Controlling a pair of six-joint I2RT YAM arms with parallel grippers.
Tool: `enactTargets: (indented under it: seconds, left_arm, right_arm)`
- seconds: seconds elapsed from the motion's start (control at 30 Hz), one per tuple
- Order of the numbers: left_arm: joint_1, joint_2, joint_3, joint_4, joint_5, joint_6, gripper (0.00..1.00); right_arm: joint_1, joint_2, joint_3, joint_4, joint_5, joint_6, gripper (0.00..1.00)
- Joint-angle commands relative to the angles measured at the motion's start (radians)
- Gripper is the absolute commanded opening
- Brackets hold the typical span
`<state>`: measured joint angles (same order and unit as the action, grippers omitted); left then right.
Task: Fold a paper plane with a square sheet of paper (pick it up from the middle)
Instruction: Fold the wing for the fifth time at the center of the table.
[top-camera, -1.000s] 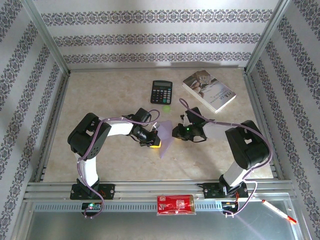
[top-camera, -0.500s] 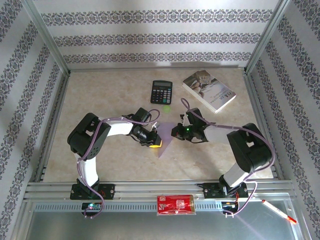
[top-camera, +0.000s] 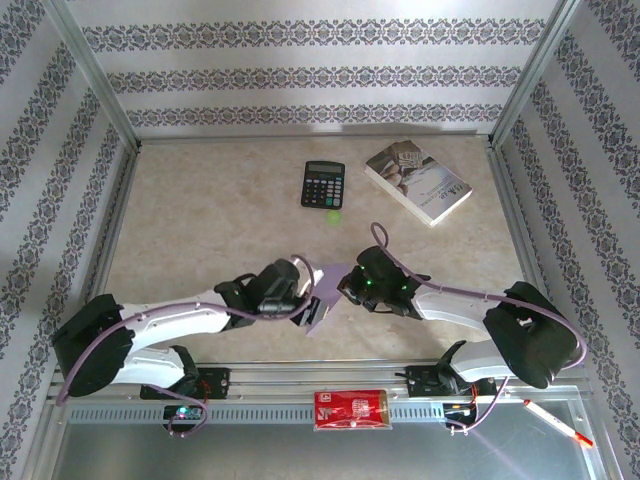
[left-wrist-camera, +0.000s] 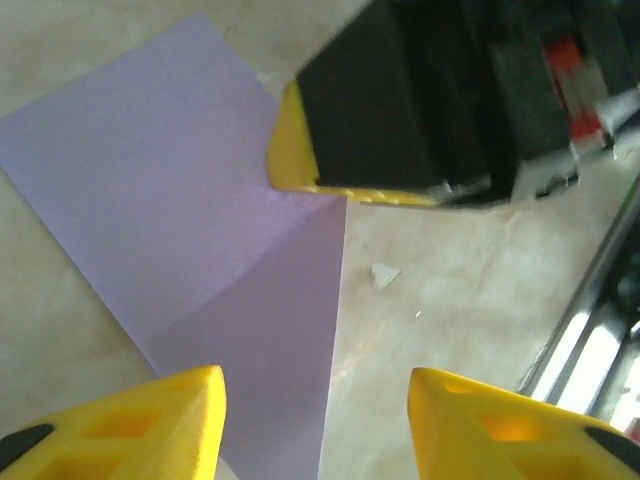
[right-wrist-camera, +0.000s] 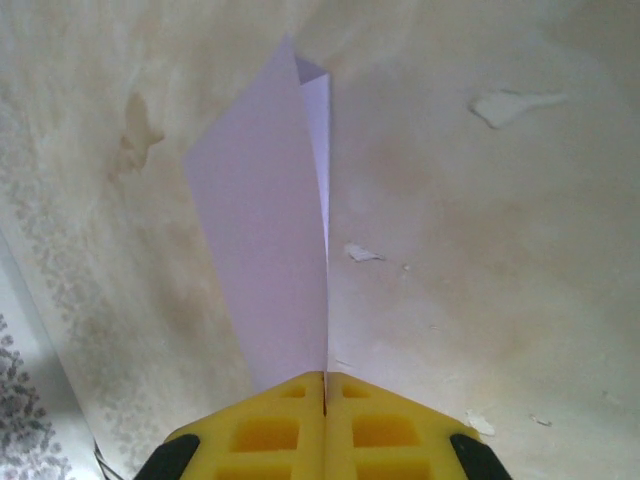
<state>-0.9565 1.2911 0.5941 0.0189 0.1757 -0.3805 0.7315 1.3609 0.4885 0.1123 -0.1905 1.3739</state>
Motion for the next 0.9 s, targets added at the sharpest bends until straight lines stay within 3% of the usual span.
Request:
enactTargets:
  seconds: [0.0,0.2,0.4,0.87]
  left_arm:
    - [-0.092,0.009,-0.022,0.076,-0.244,0.153,0.58]
    - [-0.182,0.116,0.007,0.107,-0.353,0.257,0.65]
    - [-0.200,0.234,0.075,0.080,-0.414,0.333,0.63]
    - [-0.197,0.283,0.093,0.113,-0.472,0.357,0.26]
  right_arm:
    - [0.018,-0.015,-0.024,0.029,0.067,0.128,0.02]
    - [0.024,-0.028,-0.032,0.048,0.071,0.175,0.02]
    - [0.031,-0.037,-0.031,0.054,0.070,0.186,0.02]
    - [0.045,-0.044,-0.054,0.055,0.089,0.200,0.02]
